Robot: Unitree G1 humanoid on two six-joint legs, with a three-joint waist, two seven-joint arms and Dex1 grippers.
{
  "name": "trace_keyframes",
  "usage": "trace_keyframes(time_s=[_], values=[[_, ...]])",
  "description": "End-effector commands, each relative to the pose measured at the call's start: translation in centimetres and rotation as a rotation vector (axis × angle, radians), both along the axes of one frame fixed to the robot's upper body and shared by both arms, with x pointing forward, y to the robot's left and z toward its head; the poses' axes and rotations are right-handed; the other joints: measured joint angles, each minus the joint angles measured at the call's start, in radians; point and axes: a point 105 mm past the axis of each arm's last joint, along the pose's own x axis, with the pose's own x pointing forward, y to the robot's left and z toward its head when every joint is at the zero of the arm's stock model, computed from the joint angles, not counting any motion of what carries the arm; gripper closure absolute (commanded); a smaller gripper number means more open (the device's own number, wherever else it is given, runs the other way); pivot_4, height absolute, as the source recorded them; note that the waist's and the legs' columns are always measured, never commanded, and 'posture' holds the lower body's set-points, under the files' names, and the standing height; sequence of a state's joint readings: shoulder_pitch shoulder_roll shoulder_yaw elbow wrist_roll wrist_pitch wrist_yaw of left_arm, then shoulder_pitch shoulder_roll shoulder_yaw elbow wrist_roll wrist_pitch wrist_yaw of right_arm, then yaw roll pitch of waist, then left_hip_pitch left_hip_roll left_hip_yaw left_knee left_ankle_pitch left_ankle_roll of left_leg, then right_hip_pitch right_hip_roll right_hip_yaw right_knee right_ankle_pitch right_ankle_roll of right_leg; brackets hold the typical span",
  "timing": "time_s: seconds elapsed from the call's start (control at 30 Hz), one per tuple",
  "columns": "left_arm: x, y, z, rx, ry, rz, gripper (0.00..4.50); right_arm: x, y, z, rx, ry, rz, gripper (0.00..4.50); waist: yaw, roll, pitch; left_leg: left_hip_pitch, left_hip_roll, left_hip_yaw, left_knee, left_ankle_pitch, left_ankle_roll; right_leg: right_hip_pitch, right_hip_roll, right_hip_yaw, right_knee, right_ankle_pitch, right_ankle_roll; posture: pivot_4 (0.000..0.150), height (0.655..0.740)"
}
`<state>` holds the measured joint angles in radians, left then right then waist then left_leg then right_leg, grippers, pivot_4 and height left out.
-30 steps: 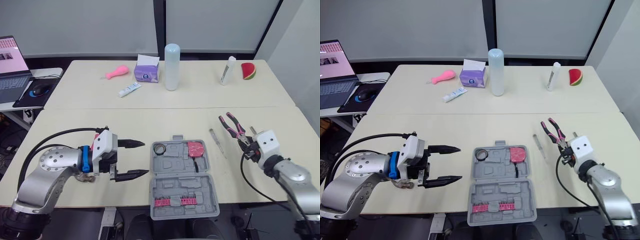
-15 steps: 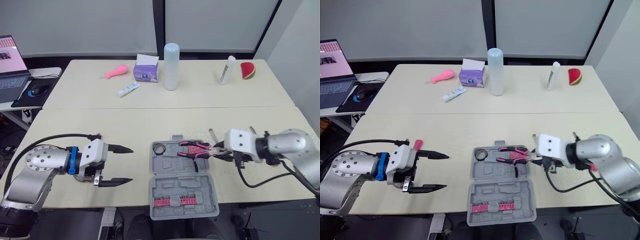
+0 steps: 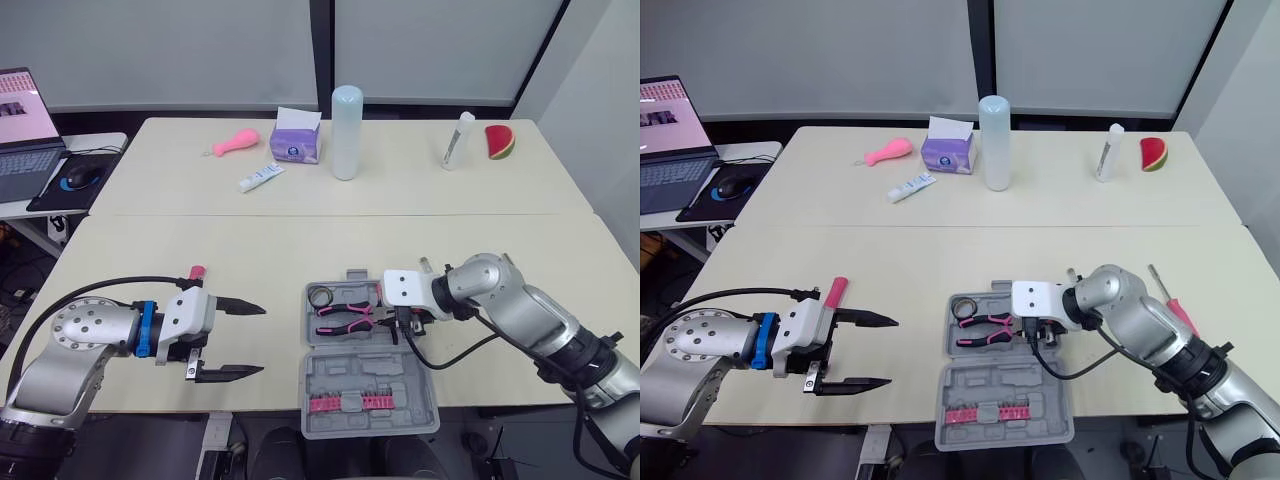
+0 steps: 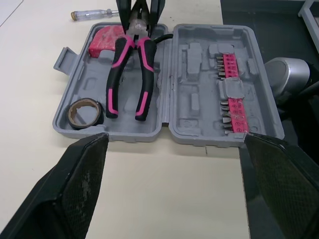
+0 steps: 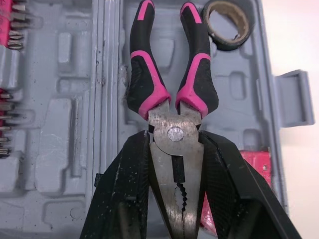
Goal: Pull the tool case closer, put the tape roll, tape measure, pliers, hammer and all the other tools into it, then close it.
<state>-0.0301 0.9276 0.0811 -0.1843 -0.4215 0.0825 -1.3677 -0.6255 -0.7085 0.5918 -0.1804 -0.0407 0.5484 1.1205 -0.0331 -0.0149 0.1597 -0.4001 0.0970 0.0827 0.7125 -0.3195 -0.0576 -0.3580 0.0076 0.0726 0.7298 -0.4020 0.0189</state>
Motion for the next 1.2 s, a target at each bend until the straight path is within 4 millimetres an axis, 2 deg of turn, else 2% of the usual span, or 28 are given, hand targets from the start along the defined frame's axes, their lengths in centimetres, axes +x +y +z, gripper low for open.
trace_keyframes(time_s=[0.03,0.23,0.67,0.73,0.9,1.07,1.1,1.2], values=[[-0.1,-0.2,0.6,-0.004,-0.025,-0.005,0.00,0.5,0.9,0.9,0.011,-0.049,0.044,3.25,0.000,0.000,0.000,0.000,0.000,0.000,0.000,0.000,0.000,0.000,0.000,0.000,0.001,0.000,0.000,0.150,0.7075],[-0.1,-0.5,0.5,-0.010,-0.026,-0.007,0.00,0.6,1.5,-0.5,0.014,-0.013,0.043,3.25,-0.001,0.000,0.000,0.000,0.000,0.000,0.000,0.000,0.000,-0.002,0.000,0.000,0.003,0.000,0.000,0.150,0.7075],[0.1,-0.9,0.5,-0.017,-0.035,-0.008,0.00,1.1,1.9,-2.1,-0.016,0.006,0.054,3.25,-0.003,0.000,0.000,0.000,0.000,0.001,0.001,0.000,0.000,-0.003,0.000,0.000,0.004,0.000,0.000,0.150,0.7075],[0.2,-1.0,0.5,-0.017,-0.035,-0.008,0.00,1.1,2.1,-1.6,-0.002,0.003,0.064,2.54,-0.003,0.000,0.000,0.000,0.001,0.000,0.001,0.000,0.000,-0.003,0.000,0.000,0.004,0.000,0.000,0.150,0.7075],[0.1,-1.0,0.5,-0.024,-0.036,0.001,0.00,0.6,2.8,1.3,0.078,-0.021,0.111,1.46,-0.002,0.000,0.000,0.000,0.001,0.001,0.001,0.000,0.000,-0.003,0.000,0.000,0.004,0.000,0.000,0.150,0.7075],[0.2,-1.0,0.5,-0.032,-0.036,0.012,0.00,-0.4,4.3,3.8,0.216,-0.035,0.151,1.46,-0.002,0.000,0.000,0.000,0.001,0.000,0.001,0.000,0.000,-0.002,0.000,0.000,0.004,0.000,0.000,0.150,0.7075],[0.2,-1.0,0.5,-0.034,-0.037,0.014,0.00,-0.4,4.6,3.9,0.237,-0.037,0.145,1.46,-0.002,0.000,0.000,0.000,0.001,0.000,0.000,0.000,0.000,-0.002,0.000,0.000,0.004,0.000,0.000,0.150,0.7075],[0.3,-1.1,0.6,-0.038,-0.038,0.018,0.00,0.2,5.2,3.0,0.262,-0.045,0.098,1.94,-0.002,-0.001,0.000,0.000,0.001,0.000,0.000,0.000,0.000,-0.002,0.000,0.000,0.004,0.000,0.000,0.150,0.7075]])
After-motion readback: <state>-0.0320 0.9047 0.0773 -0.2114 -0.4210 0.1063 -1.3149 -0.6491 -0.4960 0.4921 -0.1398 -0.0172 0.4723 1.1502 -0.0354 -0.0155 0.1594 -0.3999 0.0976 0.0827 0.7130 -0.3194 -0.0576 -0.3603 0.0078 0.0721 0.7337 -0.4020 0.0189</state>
